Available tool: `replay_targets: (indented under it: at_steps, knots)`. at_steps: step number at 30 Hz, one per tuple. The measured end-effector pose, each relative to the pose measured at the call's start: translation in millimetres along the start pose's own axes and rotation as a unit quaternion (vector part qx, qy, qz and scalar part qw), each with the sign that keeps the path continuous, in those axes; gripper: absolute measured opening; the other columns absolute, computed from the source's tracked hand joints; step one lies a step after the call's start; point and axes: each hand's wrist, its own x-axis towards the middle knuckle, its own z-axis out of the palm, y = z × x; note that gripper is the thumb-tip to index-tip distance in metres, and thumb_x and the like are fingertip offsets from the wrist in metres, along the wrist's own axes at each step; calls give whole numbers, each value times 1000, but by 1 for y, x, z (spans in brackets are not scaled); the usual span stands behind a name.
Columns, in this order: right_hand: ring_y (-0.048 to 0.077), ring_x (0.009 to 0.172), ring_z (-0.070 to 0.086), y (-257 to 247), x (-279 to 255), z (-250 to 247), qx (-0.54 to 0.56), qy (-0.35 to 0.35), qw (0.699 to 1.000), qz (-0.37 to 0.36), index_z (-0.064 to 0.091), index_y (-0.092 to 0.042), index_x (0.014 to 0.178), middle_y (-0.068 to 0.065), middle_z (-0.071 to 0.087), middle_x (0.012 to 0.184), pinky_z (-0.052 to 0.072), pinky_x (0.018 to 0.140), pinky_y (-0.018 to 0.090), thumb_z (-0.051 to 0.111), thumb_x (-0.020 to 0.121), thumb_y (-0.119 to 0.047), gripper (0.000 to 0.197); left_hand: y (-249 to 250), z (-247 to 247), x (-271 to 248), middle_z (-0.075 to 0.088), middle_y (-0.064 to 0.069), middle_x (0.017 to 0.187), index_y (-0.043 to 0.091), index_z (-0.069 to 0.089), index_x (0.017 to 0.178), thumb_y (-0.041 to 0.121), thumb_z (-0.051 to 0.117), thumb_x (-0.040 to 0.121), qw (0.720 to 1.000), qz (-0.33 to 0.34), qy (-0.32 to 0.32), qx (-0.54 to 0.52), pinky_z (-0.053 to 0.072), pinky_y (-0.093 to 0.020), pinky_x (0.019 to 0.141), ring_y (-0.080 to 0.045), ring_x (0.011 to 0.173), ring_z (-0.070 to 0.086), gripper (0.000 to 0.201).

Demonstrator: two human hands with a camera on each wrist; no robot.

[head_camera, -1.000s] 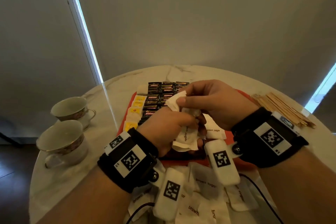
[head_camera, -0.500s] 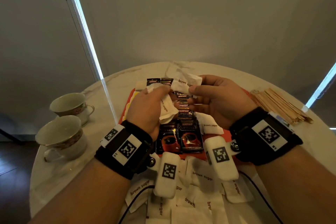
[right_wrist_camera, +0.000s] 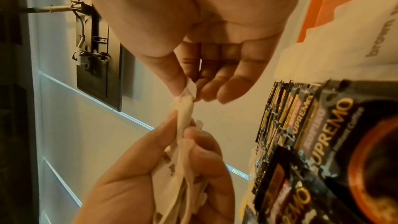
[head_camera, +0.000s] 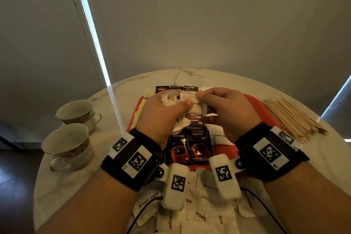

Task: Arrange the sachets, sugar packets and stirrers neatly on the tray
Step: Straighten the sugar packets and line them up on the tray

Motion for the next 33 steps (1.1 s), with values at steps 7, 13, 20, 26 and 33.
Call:
replay_targets:
  at_steps: [7, 13, 20, 26, 33]
  knots:
    - [21, 74, 69, 3, 3, 1, -49, -6, 999, 7, 75, -4, 97, 14, 77, 91, 57, 69, 36, 70, 93, -13, 11, -1, 3, 3, 76, -11, 82, 14, 71, 84, 15, 71, 96, 998, -20, 52, -34, 60, -39, 69, -25, 73, 73, 12]
    - [22, 70, 59, -4, -1, -11, -44, 25, 998, 41, 75, -5, 93, 18, 73, 89, 47, 54, 26, 70, 92, -5, 4, 2, 2, 4, 74, -11, 75, 10, 70, 86, 13, 69, 97, 993, -53, 69, -83, 60, -36, 62, -25, 66, 72, 12]
    - [23, 66, 51, 8, -21, -53, -142, 87, 971, 171, 73, -2, 99, 20, 67, 87, 41, 53, 27, 68, 93, -4, 7, 8, -3, 4, 67, -8, 70, 5, 67, 98, 14, 69, 97, 985, -81, 86, -129, 54, -29, 51, -20, 57, 64, 9]
    - [23, 71, 60, 14, -32, -66, -172, 81, 952, 239, 74, 1, 97, 18, 76, 93, 43, 57, 30, 67, 91, 2, 9, 7, -3, 3, 68, -8, 71, 3, 67, 105, 17, 70, 97, 985, -75, 93, -121, 53, -28, 49, -20, 58, 65, 16]
    - [19, 61, 54, 20, -28, -62, -188, 85, 950, 235, 78, -3, 90, 13, 71, 78, 45, 54, 29, 74, 87, -3, 4, 9, -4, 2, 66, -10, 74, 2, 66, 107, 13, 70, 96, 981, -89, 97, -141, 52, -26, 47, -19, 57, 64, 16]
